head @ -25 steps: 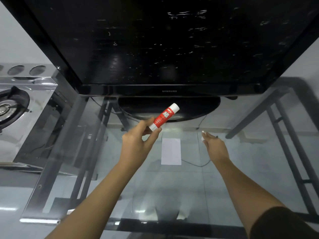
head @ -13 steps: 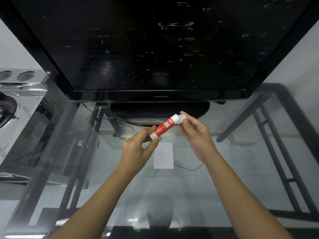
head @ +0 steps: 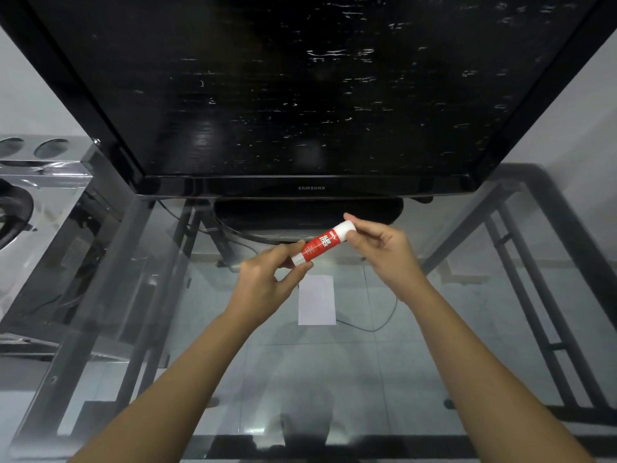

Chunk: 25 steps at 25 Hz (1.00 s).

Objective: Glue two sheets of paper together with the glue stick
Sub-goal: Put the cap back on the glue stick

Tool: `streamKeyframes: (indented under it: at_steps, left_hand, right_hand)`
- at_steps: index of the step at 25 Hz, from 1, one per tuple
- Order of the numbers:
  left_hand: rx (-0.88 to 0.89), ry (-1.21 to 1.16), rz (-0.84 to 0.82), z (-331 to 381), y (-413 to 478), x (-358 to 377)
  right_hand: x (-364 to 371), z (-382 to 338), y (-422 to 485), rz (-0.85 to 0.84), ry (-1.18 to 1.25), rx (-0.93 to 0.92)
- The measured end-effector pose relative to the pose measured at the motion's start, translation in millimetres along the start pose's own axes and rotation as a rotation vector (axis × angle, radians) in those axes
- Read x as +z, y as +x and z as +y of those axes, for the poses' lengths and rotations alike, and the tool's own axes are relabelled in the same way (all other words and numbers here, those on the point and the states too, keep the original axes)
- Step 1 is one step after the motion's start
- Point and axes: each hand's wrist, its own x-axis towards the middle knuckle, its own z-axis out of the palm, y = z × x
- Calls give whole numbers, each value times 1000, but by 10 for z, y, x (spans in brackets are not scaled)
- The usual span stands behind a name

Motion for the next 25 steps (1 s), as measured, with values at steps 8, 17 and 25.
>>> streamKeyframes:
  at_steps: [8,17,25]
  left_hand:
    - [-5,-42,84,-66,-11,215]
    - [-360,170,-385,-911,-268,909]
    - [-429,497,-522,-1299,-589,1113]
  right_hand:
    - [213,256,30,32,159,147]
    - [-67,985,142,199,-330,221]
    - [-228,1360,137,119,-539,154]
